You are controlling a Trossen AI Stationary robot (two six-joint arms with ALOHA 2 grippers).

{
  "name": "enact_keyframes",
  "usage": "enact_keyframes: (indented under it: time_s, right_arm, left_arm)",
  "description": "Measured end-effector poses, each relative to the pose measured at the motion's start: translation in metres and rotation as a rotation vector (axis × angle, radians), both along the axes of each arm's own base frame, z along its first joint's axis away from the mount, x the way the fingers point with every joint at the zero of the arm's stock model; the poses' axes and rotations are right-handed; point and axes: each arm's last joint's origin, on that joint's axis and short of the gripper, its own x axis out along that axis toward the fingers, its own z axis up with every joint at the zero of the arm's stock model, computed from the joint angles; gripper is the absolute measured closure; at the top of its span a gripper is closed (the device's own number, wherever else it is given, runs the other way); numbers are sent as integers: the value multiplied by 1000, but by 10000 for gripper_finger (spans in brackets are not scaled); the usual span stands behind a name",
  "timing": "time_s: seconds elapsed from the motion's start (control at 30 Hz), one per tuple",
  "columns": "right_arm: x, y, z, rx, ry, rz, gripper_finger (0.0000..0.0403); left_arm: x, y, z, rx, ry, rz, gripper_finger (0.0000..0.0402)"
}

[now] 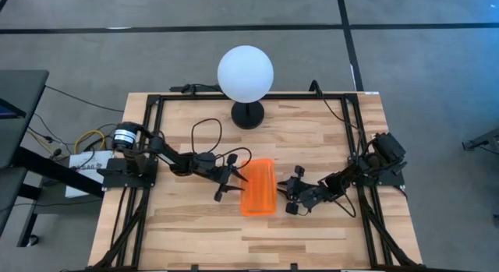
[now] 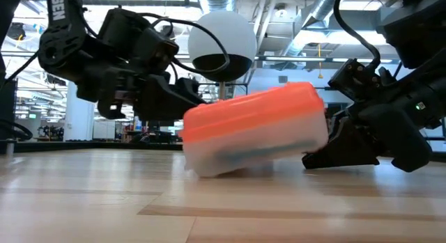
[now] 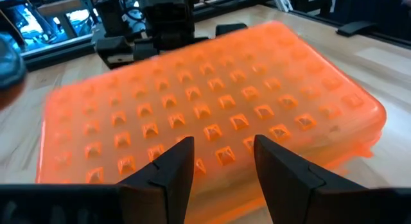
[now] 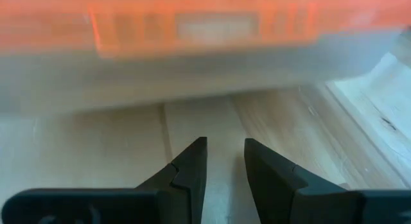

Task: Pick & place school supplies into a supply box
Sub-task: Close the orange supply box

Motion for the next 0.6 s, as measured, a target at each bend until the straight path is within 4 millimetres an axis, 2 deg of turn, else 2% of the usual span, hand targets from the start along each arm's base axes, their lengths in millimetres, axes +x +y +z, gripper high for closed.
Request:
enact_keyframes:
  time_s: [0.6]
  right_arm:
    - [1, 0, 1, 13, -5, 16, 302]
  left_arm:
    - [-1, -1, 2, 7, -22, 2, 244]
